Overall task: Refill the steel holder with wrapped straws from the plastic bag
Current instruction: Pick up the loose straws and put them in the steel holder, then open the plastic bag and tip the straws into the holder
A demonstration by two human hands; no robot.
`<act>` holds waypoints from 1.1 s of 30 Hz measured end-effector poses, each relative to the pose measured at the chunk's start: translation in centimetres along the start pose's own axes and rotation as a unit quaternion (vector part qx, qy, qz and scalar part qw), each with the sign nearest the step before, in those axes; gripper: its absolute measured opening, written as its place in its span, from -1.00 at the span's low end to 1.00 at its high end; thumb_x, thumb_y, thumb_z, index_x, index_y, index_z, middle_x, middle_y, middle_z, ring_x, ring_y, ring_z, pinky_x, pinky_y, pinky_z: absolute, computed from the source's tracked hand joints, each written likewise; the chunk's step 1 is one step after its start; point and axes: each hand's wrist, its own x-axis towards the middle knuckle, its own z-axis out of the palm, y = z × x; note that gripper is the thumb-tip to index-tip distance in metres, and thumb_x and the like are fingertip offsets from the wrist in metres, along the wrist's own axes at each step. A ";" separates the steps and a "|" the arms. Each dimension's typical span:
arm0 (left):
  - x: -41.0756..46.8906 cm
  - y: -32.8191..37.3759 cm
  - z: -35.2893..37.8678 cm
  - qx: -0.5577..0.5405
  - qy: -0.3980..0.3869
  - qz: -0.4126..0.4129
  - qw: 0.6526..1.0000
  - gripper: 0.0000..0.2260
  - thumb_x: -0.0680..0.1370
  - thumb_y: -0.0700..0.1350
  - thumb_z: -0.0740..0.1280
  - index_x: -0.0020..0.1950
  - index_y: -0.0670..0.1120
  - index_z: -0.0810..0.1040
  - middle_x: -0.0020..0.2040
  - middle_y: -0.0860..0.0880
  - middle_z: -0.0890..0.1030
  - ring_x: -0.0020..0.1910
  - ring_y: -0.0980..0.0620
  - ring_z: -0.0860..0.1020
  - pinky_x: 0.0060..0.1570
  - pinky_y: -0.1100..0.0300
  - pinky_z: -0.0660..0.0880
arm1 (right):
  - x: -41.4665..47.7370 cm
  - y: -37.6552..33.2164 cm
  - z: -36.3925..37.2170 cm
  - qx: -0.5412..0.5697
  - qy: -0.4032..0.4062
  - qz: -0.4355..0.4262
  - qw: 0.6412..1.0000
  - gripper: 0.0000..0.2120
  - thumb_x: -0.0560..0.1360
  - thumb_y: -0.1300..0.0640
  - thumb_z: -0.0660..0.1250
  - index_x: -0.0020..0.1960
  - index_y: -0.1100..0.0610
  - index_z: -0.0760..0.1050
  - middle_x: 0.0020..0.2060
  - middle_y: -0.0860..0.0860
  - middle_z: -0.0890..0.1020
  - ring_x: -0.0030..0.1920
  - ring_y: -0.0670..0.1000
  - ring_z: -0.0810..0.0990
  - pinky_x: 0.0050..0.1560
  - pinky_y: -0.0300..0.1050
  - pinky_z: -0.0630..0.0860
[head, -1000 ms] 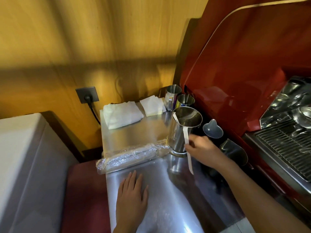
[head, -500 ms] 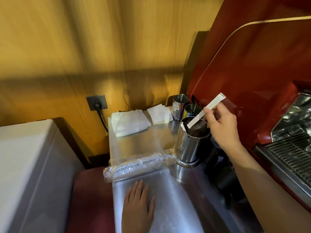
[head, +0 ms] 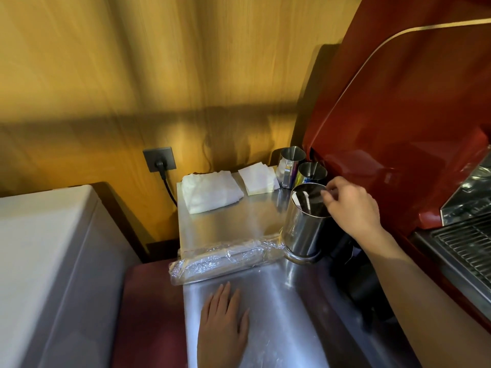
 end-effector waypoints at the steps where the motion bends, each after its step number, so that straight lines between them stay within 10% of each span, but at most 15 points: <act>1: 0.0 0.0 0.0 -0.001 -0.005 0.000 1.000 -0.62 0.40 0.05 0.19 0.03 -0.12 0.65 0.10 -0.13 0.65 0.10 -0.10 0.61 0.15 0.12 0.30 | -0.2 -0.5 -0.2 0.018 0.038 -0.020 0.999 -0.86 0.51 0.07 0.25 -0.01 0.11 0.47 -0.11 0.11 0.64 -0.09 0.23 0.59 -0.13 0.02 0.44; 7: 0.8 0.0 -1.2 -0.033 -0.022 -0.006 0.999 -0.72 0.24 -0.15 0.52 -0.07 -0.09 0.64 -0.01 -0.09 0.68 -0.01 -0.09 0.65 0.03 0.16 0.41 | -2.6 -3.4 2.1 0.091 -0.029 -0.188 0.978 -0.92 0.48 0.16 0.25 -0.09 0.13 0.51 -0.24 0.11 0.65 -0.21 0.18 0.60 -0.21 0.00 0.48; 13: 3.8 0.4 -4.3 -0.033 0.062 0.025 0.997 -0.70 0.30 -0.26 0.48 0.01 -0.15 0.61 -0.02 -0.10 0.66 -0.02 -0.10 0.62 0.07 0.14 0.36 | -5.9 -4.3 10.3 0.029 -0.181 -0.261 0.948 -0.83 0.48 0.12 0.20 0.03 0.10 0.48 -0.02 0.08 0.60 0.04 0.15 0.52 0.03 -0.02 0.39; 22: 6.1 -1.6 -4.8 0.117 0.004 0.032 0.993 -0.57 0.38 -0.10 0.28 0.25 -0.08 0.53 0.17 -0.06 0.62 0.15 -0.08 0.58 0.12 0.00 0.53 | -6.7 -4.2 14.7 -0.015 -0.199 -0.370 0.907 -0.67 0.48 0.03 0.18 0.21 0.08 0.44 0.20 0.05 0.56 0.24 0.05 0.48 0.23 0.04 0.29; 29: 6.1 -1.7 -4.1 0.083 -0.004 0.035 0.996 -0.62 0.10 -0.18 0.51 -0.11 0.00 0.61 -0.21 0.00 0.59 -0.19 -0.04 0.57 -0.05 0.17 0.44 | -5.1 -6.1 15.0 -0.018 -0.236 -0.337 0.912 -0.73 0.57 0.01 0.09 0.16 0.09 0.42 0.08 0.11 0.61 0.11 0.15 0.53 0.08 0.00 0.30; 33: 5.4 -1.5 -3.6 0.034 0.009 0.039 0.999 -0.63 0.06 -0.25 0.51 -0.19 -0.06 0.56 0.01 -0.07 0.63 0.00 -0.04 0.51 0.01 0.19 0.35 | -4.0 -7.2 15.7 -0.020 -0.274 -0.286 0.918 -0.72 0.53 0.02 0.16 0.20 0.08 0.40 0.15 0.09 0.56 0.19 0.13 0.47 0.10 -0.05 0.33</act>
